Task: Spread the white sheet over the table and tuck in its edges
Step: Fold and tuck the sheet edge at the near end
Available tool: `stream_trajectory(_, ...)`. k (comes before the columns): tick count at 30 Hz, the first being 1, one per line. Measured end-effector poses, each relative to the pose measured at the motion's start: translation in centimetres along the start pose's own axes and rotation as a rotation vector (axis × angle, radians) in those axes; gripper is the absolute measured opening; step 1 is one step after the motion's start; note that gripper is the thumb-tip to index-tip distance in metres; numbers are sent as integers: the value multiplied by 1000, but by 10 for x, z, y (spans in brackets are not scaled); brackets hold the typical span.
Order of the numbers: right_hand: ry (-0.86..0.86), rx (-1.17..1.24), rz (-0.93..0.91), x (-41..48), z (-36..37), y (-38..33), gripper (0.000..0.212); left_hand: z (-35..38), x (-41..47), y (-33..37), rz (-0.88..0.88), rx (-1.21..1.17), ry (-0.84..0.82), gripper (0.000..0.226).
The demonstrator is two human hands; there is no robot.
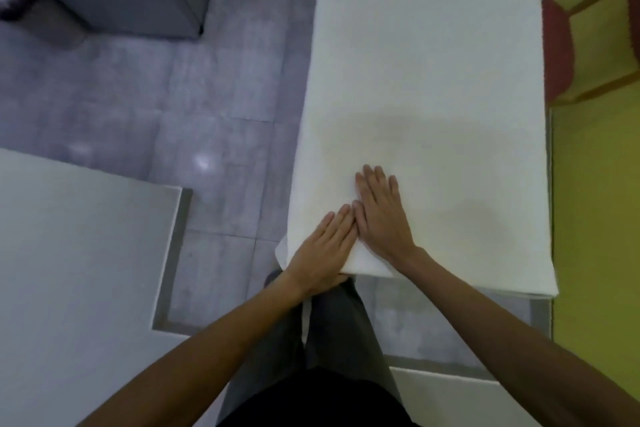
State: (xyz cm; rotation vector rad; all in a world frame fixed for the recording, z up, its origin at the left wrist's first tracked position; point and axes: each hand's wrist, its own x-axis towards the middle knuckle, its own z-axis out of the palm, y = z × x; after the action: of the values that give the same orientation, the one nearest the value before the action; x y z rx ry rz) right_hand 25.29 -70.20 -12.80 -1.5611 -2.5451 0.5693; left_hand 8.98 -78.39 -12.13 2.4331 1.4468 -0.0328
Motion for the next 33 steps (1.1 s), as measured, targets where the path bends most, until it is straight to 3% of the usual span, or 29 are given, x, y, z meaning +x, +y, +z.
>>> stream_trajectory(4,-4,-26,-59,4,3,-3,60,12,-53,-21,-178,-98,114,76)
stream_trajectory(8,-35,53,-174,-15,4,-25,61,22,-110,-33,-602,-433,88,77)
stream_trajectory(10,-75,41,-283,-23,10,-42,62,34,-121,-34,-673,-539,34,72)
stream_trajectory(13,-127,28,-393,-21,21,-71,63,39,-120,-29,-746,-702,116,56)
stream_trajectory(16,-115,32,-434,-6,30,-97,64,39,-109,-29,-700,-664,247,46)
stream_trajectory(22,-129,-12,-378,24,41,-112,69,41,-104,-37,-636,-637,304,20)
stream_trajectory(26,-116,-42,-381,24,45,-113,69,47,-110,-37,-603,-623,284,17)
stream_trajectory(29,-122,-71,-378,26,45,-112,69,64,-122,-34,-565,-632,234,29)
stream_trajectory(33,-146,-77,-367,27,47,-111,69,98,-147,-26,-654,-539,217,29)
